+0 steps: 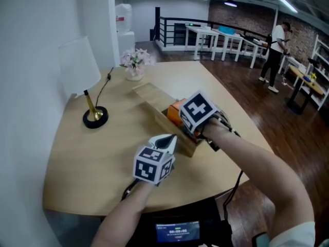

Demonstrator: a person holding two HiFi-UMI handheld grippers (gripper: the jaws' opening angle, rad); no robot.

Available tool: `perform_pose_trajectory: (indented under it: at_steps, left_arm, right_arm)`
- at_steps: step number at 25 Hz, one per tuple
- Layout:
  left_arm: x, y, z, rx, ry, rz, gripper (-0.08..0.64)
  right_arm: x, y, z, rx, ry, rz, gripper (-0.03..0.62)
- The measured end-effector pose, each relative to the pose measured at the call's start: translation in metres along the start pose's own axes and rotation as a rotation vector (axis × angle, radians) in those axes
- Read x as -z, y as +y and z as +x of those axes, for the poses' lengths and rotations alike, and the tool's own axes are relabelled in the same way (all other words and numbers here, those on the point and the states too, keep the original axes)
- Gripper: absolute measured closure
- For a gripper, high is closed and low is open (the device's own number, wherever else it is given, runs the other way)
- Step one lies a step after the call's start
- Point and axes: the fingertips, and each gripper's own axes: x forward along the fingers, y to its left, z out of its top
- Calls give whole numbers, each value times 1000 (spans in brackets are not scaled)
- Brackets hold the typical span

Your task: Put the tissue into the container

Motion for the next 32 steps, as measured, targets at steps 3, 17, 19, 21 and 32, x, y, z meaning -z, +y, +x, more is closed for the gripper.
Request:
perform_pose_trajectory:
  at_steps: [3,17,19,21,32]
  left_arm:
    - [1,0,0,3,0,1,555]
    - [-2,-5,-2,26,-3,8,554]
    - [-2,-4,-2,27,-5,9,554]
    - [-2,-4,-2,31,-4,11,554]
    - [4,62,-59,-52,-15,4,554]
  right_arm:
    - [-8,-2,-5,15,-71,4,147]
    - [29,-63,-54,-149,-364,251,137]
    - [49,-78,-45,-181,-408,342,138]
    - [68,-90,-36,-199,-453,419,274]
    - [97,-83,22,-182,-518,305,460]
